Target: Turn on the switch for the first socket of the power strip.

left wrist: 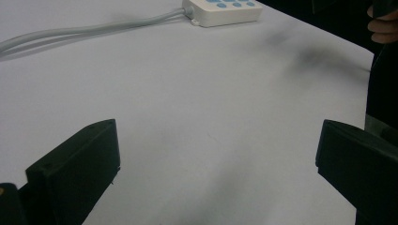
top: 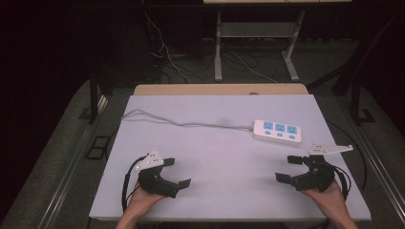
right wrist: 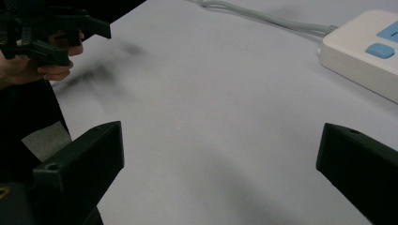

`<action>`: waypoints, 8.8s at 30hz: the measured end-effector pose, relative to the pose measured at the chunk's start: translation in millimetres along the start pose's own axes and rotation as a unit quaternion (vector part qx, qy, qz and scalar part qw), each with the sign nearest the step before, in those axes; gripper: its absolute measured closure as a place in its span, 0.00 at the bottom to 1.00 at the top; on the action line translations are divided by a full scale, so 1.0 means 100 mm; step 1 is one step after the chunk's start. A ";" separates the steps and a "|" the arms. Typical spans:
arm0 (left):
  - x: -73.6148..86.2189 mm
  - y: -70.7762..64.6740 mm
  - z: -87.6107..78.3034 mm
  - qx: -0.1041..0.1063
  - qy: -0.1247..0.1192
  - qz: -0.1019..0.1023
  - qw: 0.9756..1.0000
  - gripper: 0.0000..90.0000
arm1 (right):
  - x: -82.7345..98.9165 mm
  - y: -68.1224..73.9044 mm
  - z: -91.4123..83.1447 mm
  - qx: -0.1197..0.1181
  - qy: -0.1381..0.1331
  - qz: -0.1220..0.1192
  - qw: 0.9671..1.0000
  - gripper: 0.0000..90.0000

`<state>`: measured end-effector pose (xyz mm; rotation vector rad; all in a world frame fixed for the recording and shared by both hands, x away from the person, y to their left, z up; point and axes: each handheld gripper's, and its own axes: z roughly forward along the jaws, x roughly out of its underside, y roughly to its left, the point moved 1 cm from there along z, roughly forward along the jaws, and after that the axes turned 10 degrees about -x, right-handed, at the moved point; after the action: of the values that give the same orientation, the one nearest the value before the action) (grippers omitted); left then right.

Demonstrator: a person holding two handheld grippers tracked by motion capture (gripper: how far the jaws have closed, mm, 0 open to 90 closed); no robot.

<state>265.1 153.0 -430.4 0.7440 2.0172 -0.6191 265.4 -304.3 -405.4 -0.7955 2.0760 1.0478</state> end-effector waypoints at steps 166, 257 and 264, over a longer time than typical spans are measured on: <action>0.03 0.07 0.08 0.007 0.019 -0.014 1.000 0.00 | -0.76 -1.36 0.70 0.067 0.071 0.070 0.993 1.00; 0.02 0.06 0.08 0.015 0.012 -0.019 1.000 0.00 | -0.75 -0.44 0.11 0.071 -0.007 0.055 0.996 0.52; 0.02 0.06 0.08 0.015 0.011 -0.019 1.000 0.00 | -0.67 -0.31 0.10 0.068 -0.012 0.051 0.996 0.34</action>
<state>272.6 152.4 -437.0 0.7361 2.0508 -0.6666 331.1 -296.4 -371.6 -0.6123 2.1603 0.9521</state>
